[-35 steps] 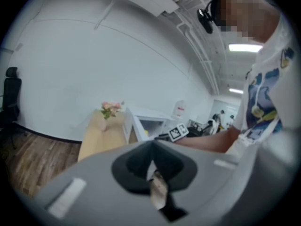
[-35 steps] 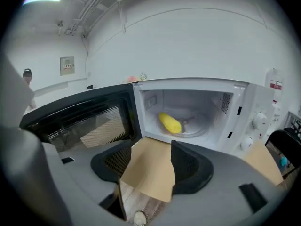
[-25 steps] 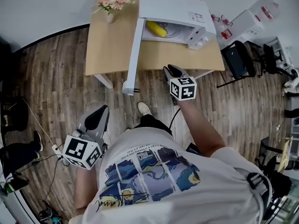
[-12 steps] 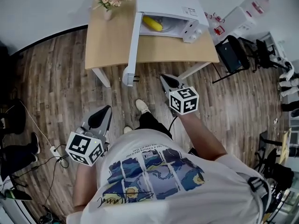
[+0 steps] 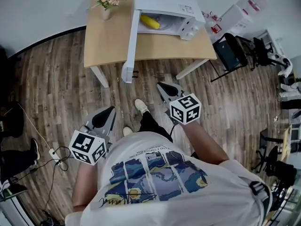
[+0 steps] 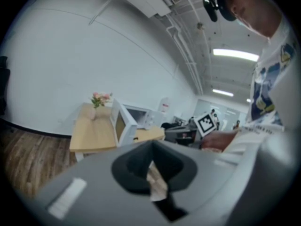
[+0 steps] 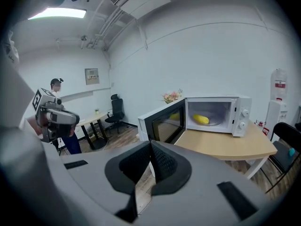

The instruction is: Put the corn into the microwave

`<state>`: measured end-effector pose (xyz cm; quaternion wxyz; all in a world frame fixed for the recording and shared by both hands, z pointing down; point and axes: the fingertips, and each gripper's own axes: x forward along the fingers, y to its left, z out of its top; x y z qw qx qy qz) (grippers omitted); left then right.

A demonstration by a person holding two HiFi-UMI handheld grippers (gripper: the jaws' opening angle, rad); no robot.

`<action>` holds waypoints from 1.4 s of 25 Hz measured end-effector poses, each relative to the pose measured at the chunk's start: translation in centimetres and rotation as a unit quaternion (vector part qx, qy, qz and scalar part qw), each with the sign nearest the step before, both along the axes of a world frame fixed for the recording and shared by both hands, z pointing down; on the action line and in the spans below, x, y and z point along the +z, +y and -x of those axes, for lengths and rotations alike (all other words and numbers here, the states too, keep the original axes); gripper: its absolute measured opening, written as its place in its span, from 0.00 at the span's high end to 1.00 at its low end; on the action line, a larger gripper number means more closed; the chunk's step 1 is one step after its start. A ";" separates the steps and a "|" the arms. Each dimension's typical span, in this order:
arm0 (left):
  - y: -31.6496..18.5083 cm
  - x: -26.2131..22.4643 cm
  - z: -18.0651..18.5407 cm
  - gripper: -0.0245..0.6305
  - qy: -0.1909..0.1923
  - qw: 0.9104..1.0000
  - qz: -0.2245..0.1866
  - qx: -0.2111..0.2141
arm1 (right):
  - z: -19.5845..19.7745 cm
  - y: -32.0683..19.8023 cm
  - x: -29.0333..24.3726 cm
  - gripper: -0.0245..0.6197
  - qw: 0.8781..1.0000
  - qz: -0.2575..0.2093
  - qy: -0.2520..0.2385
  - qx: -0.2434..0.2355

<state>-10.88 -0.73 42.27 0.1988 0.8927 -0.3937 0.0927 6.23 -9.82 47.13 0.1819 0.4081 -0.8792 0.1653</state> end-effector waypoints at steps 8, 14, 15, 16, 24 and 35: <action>0.7 -0.3 0.2 0.95 0.003 1.000 -0.005 -0.007 | 0.6 0.6 -0.8 0.95 1.000 -0.007 -0.004 -0.010; 0.9 -0.3 0.7 0.95 0.002 1.000 -0.005 -0.013 | 1.3 0.5 -1.3 0.95 1.000 -0.013 -0.001 -0.022; 0.9 -0.3 0.7 0.95 0.002 1.000 -0.005 -0.013 | 1.4 0.5 -1.3 0.95 1.000 -0.013 -0.001 -0.023; 0.9 -0.3 0.7 0.95 0.002 1.000 -0.005 -0.013 | 1.4 0.6 -1.3 0.95 1.000 -0.013 -0.001 -0.024; 1.2 -0.2 0.4 0.95 0.006 1.000 -0.001 -0.011 | 1.6 0.7 -1.6 0.95 0.999 -0.014 -0.001 -0.033; 0.6 0.0 -0.1 0.95 0.004 1.000 0.011 -0.009 | 1.1 0.1 -1.4 0.95 0.999 -0.009 -0.001 -0.038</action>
